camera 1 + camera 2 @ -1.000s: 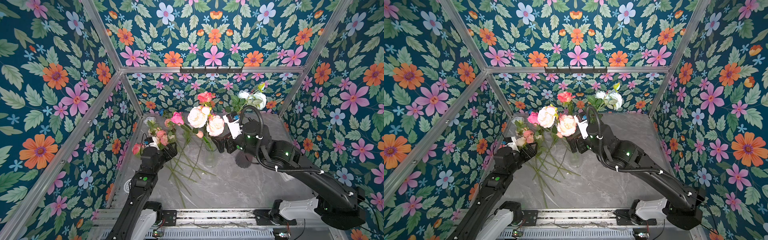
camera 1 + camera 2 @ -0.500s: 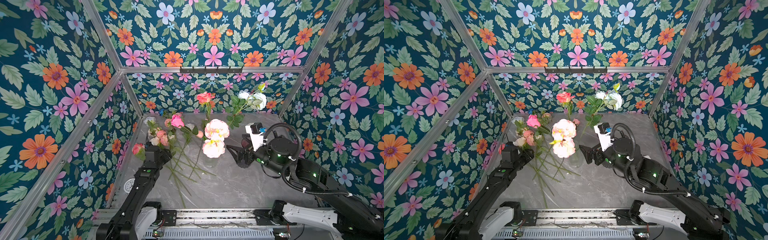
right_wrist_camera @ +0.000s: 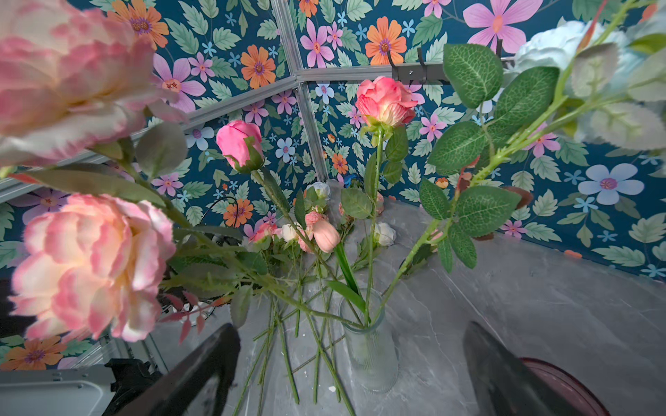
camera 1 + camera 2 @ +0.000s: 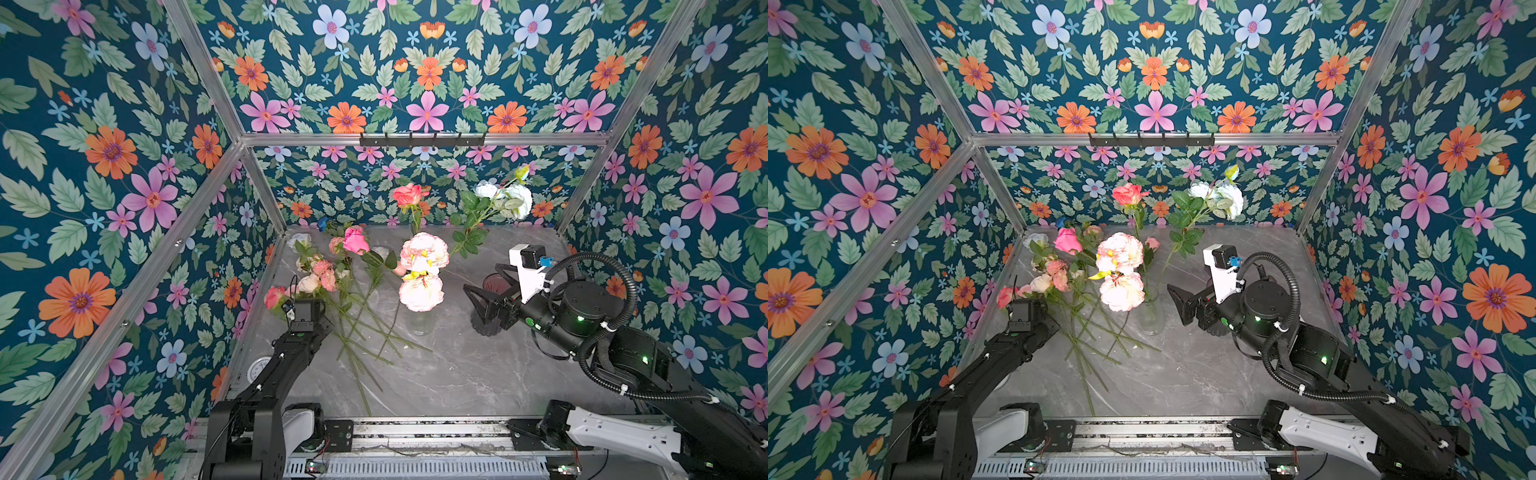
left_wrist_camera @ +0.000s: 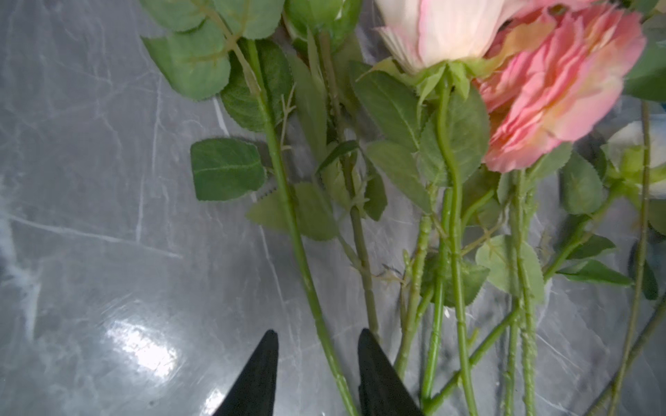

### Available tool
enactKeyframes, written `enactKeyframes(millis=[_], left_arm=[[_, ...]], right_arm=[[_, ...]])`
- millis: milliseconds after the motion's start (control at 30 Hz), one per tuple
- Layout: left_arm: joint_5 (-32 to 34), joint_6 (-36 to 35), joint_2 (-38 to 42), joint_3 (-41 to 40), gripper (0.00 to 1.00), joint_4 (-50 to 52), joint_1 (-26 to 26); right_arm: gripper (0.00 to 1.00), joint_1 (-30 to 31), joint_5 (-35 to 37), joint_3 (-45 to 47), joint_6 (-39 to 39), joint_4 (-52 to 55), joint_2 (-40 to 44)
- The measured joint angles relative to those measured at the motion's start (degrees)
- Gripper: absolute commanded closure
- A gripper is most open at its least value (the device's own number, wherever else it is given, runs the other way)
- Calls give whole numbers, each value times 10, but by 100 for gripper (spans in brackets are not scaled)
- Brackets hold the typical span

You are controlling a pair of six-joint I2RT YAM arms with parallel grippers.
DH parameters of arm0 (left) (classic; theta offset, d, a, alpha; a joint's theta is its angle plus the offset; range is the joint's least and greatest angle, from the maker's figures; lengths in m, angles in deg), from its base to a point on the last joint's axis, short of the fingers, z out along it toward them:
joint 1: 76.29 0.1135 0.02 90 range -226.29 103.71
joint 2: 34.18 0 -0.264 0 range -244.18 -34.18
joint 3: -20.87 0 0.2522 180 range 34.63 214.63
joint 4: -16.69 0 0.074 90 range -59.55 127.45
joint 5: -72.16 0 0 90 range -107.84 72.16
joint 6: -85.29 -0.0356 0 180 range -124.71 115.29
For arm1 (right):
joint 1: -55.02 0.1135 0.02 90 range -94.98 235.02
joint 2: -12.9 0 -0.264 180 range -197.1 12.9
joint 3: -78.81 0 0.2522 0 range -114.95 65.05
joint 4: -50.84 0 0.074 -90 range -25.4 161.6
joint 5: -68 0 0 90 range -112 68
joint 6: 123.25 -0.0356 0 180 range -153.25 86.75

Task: Arrange flowers in a vase
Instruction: Place the flower in the vase, then pick up the flower from the flowers.

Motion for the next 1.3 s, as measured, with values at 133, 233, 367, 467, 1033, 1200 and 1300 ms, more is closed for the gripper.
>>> enactKeyframes(millis=[133,233,367,467,1033,1200,1300], left_arm=[[-6,2,-11,1,63,-37,1],[-15,4,-11,1,67,-57,2],[-30,4,16,-6,62,-74,1],[-36,4,5,-7,63,-81,1],[-26,4,17,17,100,-87,2],[-27,-25,172,90,100,-18,2],[-53,-50,256,141,100,6,2]], right_arm=[[3,0,4,1,0,0,7],[3,0,5,2,0,1,8],[3,0,8,3,0,1,7],[3,0,8,3,0,0,2],[2,0,14,-1,-2,3,-2],[1,0,24,-1,-2,2,2],[1,0,32,-7,-6,0,1]])
